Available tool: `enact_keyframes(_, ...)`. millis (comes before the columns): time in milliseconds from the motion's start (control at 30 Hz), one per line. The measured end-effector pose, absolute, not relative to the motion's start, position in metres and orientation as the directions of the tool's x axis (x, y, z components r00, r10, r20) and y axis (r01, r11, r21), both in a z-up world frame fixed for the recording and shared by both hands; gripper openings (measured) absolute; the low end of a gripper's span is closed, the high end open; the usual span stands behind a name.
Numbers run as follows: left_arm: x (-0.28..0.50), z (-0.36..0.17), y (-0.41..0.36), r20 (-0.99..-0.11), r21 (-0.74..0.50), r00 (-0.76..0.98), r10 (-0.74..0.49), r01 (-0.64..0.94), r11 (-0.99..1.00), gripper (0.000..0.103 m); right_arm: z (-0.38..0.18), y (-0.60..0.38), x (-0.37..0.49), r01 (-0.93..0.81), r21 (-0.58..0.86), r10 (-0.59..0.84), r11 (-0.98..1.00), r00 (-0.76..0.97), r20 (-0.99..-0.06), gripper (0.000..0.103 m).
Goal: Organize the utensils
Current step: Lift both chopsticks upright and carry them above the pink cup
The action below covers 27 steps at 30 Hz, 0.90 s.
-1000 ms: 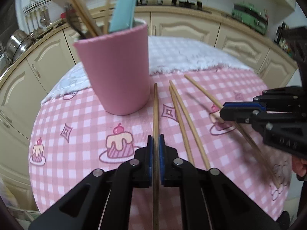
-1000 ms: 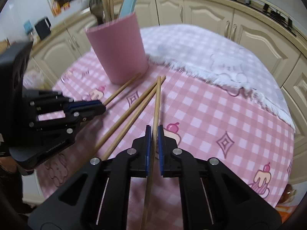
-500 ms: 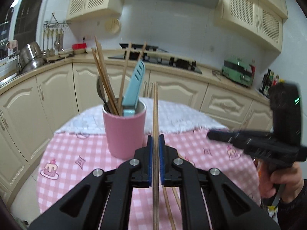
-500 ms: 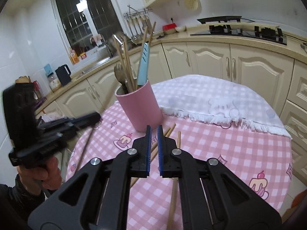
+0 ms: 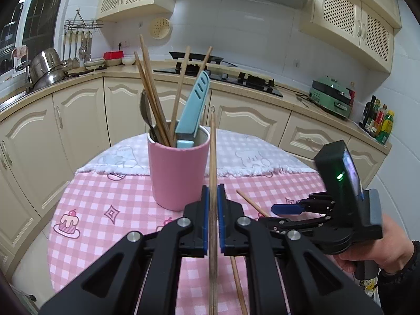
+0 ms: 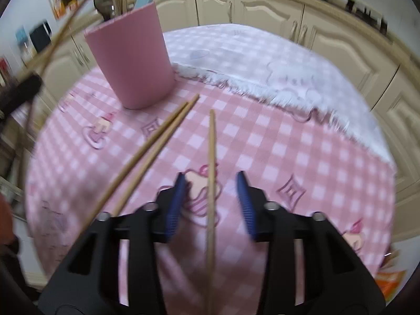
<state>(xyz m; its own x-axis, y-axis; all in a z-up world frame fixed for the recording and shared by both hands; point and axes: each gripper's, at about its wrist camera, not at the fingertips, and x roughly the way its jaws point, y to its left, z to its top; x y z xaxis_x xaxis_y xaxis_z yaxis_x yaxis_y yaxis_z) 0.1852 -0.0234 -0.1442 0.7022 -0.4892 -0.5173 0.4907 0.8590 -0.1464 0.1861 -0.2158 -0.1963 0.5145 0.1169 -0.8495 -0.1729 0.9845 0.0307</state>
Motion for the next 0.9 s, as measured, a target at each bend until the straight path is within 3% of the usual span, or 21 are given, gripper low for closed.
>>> enact_keyframes(33, 0.185, -0.143, -0.022, -0.512, -0.146, 0.706, -0.489, 0.489, 0.86, 0.005, -0.197, -0.215, 0.188, -0.177, 0.027, 0.116, 0.984, 0.511, -0.852, 0.022)
enact_keyframes(67, 0.185, -0.142, -0.021, -0.507, -0.147, 0.71, -0.49, 0.488, 0.86, 0.005, -0.196, -0.215, 0.189, -0.179, 0.03, 0.119, 0.983, 0.507, -0.854, 0.006)
enact_keyframes(167, 0.182, -0.138, -0.016, -0.483, -0.158, 0.723, -0.495, 0.484, 0.861, 0.005, -0.193, -0.218, 0.186, -0.189, 0.096, 0.183, 0.977, 0.524, -0.832, 0.005)
enact_keyframes(433, 0.175, -0.124, -0.003, -0.397, -0.173, 0.772, -0.496, 0.468, 0.867, 0.005, -0.155, -0.236, 0.151, -0.22, 0.259, 0.339, 0.94, 0.672, -0.659, 0.005)
enact_keyframes(700, 0.169, -0.104, 0.004, -0.298, -0.195, 0.811, -0.503, 0.464, 0.864, 0.005, -0.102, -0.243, 0.135, -0.294, 0.317, 0.411, 0.902, 0.809, -0.42, 0.005)
enact_keyframes(900, 0.175, -0.092, 0.008, -0.248, -0.208, 0.834, -0.492, 0.45, 0.868, 0.005, -0.077, -0.247, 0.138, -0.317, 0.335, 0.424, 0.887, 0.846, -0.322, 0.005)
